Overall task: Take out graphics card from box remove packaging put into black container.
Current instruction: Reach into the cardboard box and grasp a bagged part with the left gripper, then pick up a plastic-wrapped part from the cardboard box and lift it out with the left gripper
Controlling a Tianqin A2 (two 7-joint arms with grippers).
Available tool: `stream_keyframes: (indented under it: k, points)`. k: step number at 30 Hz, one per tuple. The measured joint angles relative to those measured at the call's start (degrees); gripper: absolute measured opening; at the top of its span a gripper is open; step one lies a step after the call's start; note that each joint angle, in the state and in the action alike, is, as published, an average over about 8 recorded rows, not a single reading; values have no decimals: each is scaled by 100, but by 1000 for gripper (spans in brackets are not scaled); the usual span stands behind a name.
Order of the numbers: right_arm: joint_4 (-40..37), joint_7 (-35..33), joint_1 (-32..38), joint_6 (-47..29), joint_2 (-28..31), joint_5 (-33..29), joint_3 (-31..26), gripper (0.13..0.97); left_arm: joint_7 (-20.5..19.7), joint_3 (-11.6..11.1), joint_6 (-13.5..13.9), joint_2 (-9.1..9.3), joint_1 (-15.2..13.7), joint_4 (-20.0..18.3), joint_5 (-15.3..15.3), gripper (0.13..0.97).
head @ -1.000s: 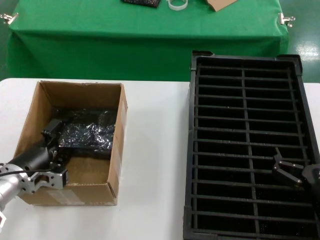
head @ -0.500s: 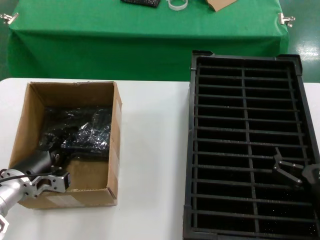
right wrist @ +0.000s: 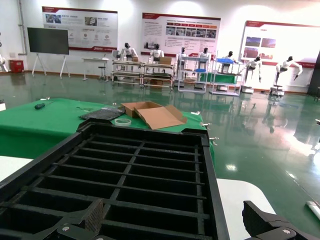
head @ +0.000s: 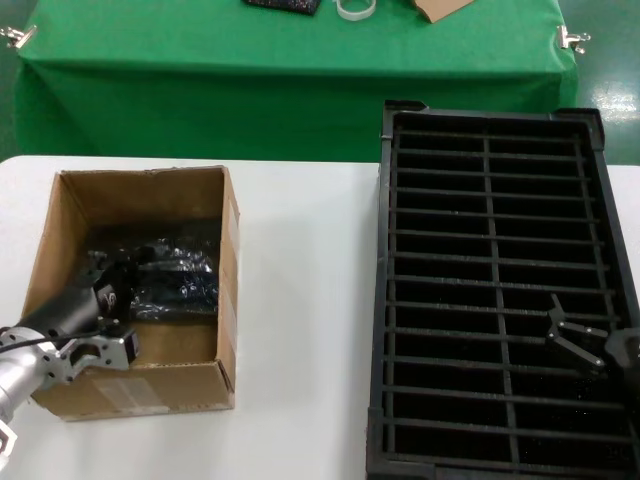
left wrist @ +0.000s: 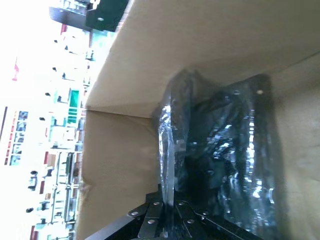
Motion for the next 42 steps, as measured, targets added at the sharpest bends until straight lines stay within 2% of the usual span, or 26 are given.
stream_keyframes:
  k: [4, 10, 14, 17, 25, 29, 35, 39, 42]
  points:
    - [0, 0, 0, 0, 0, 0, 0, 966, -22, -58, 114, -17, -51, -13, -67, 152]
    - [0, 0, 0, 0, 0, 0, 0, 966, -138, -143, 398, -56, -99, -68, -163, 149]
    - [0, 0, 0, 0, 0, 0, 0, 966, -369, -197, 661, -83, -10, -299, -228, 142]
    - [0, 0, 0, 0, 0, 0, 0, 966, -722, -233, 819, -85, 205, -768, -274, 139]
    - [0, 0, 0, 0, 0, 0, 0, 966, -2055, -330, 855, -69, 1060, -2693, -364, 139]
    - [0, 0, 0, 0, 0, 0, 0, 966, -2490, -414, 906, -106, 1244, -3188, -423, 139]
    - [0, 0, 0, 0, 0, 0, 0, 966, -2833, -580, 1132, -168, 1135, -3262, -575, 139]
    - [0, 0, 0, 0, 0, 0, 0, 966, -2961, -704, 1385, -194, 867, -3030, -724, 139]
    - [0, 0, 0, 0, 0, 0, 0, 966, -3001, -771, 1648, -217, 587, -2697, -826, 139]
